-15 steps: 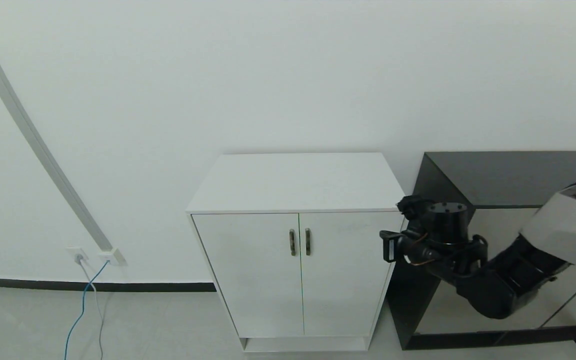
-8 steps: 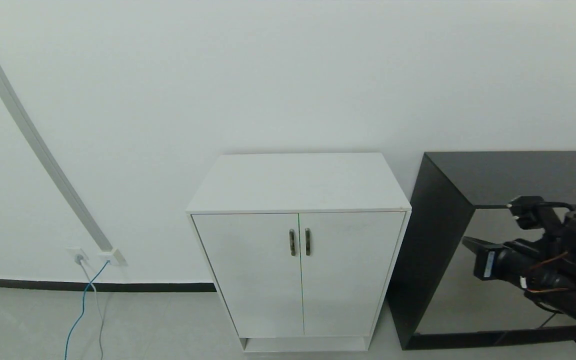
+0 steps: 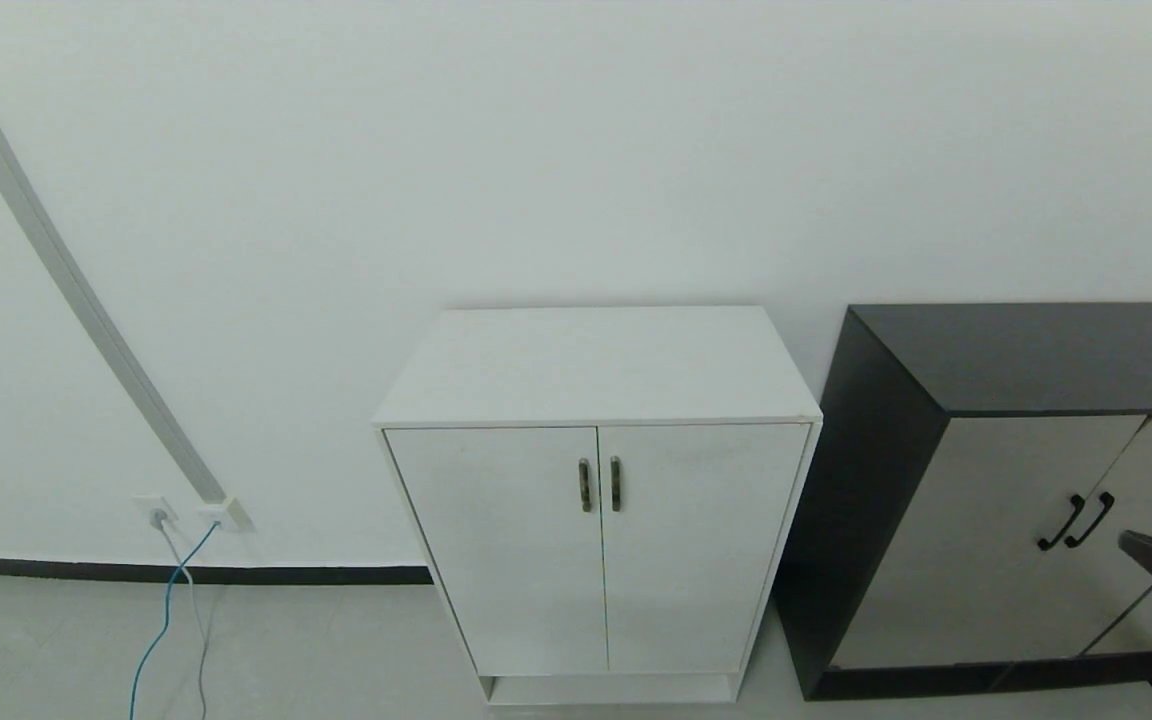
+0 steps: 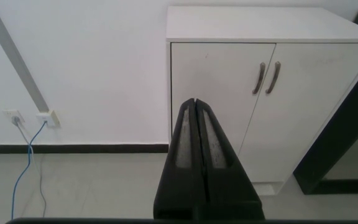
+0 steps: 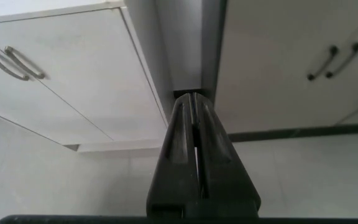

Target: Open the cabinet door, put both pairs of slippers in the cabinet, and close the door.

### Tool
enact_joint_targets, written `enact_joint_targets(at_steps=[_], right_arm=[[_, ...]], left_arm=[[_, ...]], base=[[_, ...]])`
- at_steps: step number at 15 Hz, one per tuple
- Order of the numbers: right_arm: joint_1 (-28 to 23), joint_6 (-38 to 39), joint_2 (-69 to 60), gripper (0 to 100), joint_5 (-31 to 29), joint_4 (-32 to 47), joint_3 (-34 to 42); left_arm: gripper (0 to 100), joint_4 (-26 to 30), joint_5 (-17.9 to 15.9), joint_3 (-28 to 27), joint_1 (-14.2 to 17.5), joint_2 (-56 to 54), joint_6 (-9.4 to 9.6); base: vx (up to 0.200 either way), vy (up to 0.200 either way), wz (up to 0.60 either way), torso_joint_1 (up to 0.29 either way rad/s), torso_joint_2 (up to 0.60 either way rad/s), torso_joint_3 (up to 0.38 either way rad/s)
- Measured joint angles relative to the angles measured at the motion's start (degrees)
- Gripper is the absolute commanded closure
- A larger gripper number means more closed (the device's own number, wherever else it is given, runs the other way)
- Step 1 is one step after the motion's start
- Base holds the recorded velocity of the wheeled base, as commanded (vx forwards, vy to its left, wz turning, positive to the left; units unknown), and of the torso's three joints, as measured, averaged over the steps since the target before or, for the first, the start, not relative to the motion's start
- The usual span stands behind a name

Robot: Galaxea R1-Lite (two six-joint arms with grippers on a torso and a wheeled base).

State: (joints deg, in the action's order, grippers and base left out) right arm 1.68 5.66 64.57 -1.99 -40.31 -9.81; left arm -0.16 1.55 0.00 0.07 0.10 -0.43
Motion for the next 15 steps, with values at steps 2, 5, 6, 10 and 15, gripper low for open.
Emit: enact_joint_targets(at_steps=[2, 5, 6, 10, 15], right_arm=[[-0.9, 0.0, -8.4, 100, 0.1, 8.0, 0.2], [-1.5, 0.0, -21.0, 100, 0.4, 20.4, 0.2], [-1.5, 0.0, -25.1, 100, 0.5, 24.4, 0.3], [-1.3, 0.0, -40.6, 100, 2.4, 39.9, 0.5], [1.9, -0.7, -53.9, 100, 3.0, 46.9, 3.9]], left_arm=[[100, 0.0, 0.0, 0.0, 0.0, 0.0, 0.0], [100, 0.0, 0.1, 0.0, 0.0, 0.0, 0.0], [100, 0.0, 0.1, 0.0, 0.0, 0.0, 0.0], [100, 0.0, 0.1, 0.0, 0.0, 0.0, 0.0], [100, 0.0, 0.1, 0.0, 0.0, 0.0, 0.0]], base=[[0.0, 0.0, 0.0, 0.0, 0.0, 0.0], [0.0, 0.0, 0.0, 0.0, 0.0, 0.0], [0.0, 0.0, 0.0, 0.0, 0.0, 0.0], [0.0, 0.0, 0.0, 0.0, 0.0, 0.0], [0.0, 0.0, 0.0, 0.0, 0.0, 0.0]])
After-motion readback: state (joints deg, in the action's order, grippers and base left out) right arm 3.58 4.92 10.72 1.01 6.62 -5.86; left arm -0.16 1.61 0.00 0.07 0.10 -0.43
